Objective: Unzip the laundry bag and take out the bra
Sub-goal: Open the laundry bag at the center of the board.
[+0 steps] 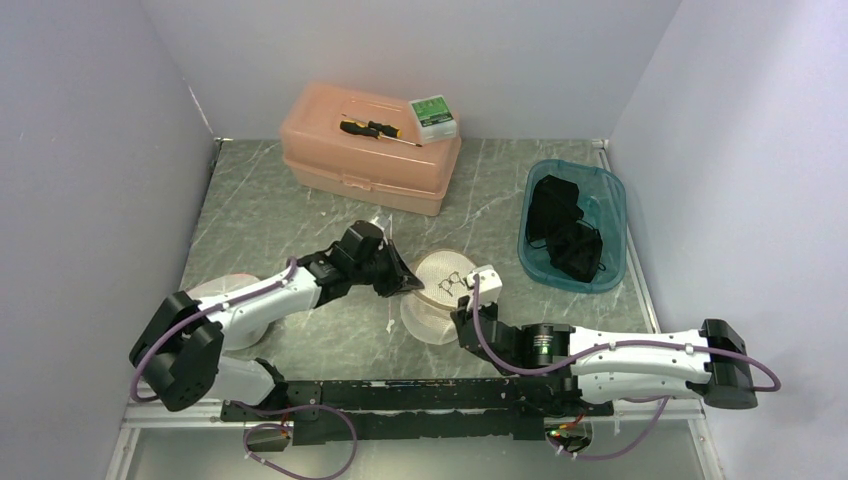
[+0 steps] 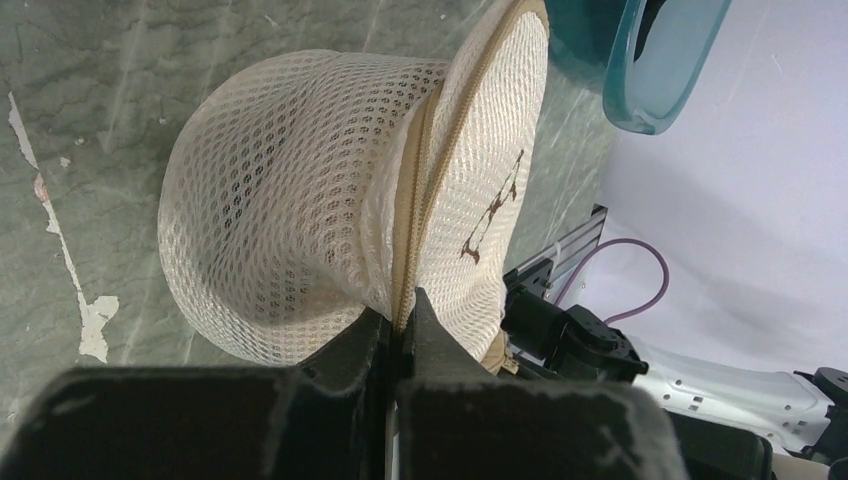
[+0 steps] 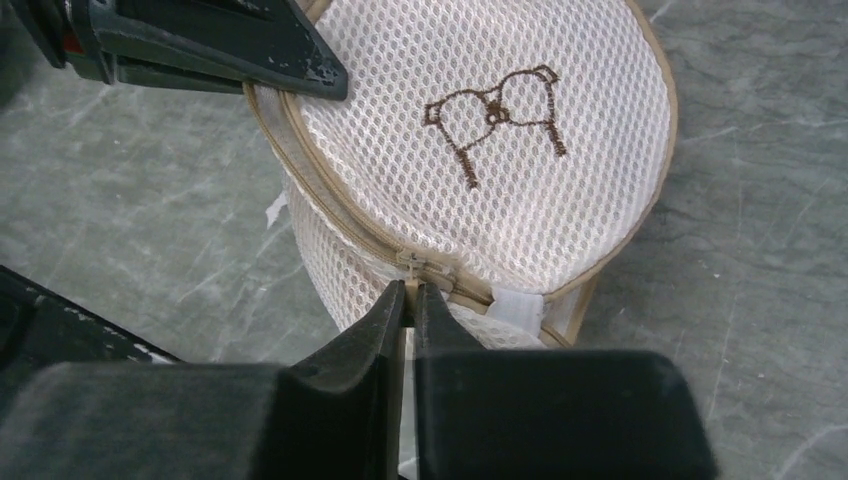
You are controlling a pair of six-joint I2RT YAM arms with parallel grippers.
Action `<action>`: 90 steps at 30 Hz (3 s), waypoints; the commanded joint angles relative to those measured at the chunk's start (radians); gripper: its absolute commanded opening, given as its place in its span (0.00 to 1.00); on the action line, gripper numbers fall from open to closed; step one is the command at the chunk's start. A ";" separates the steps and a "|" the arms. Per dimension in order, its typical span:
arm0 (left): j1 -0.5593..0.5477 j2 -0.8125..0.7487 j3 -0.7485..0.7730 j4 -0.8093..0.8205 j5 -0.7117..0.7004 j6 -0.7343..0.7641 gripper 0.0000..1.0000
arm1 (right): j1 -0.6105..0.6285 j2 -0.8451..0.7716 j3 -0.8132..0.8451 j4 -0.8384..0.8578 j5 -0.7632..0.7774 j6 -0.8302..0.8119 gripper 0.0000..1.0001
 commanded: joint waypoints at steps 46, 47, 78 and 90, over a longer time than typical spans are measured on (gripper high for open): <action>-0.005 -0.921 -0.378 -0.329 -0.581 0.062 0.76 | -0.372 0.350 0.415 0.216 -0.577 -0.262 0.68; -0.003 -0.925 -0.368 -0.353 -0.603 0.067 0.76 | -0.362 0.378 0.447 0.202 -0.557 -0.277 0.68; -0.002 -0.782 -0.226 -0.349 -0.670 0.189 0.74 | -0.423 1.000 1.026 -0.151 -0.422 -0.437 0.28; 0.000 -0.719 -0.178 -0.297 -0.607 0.250 0.89 | -0.331 0.550 0.538 0.285 -0.310 -0.564 0.00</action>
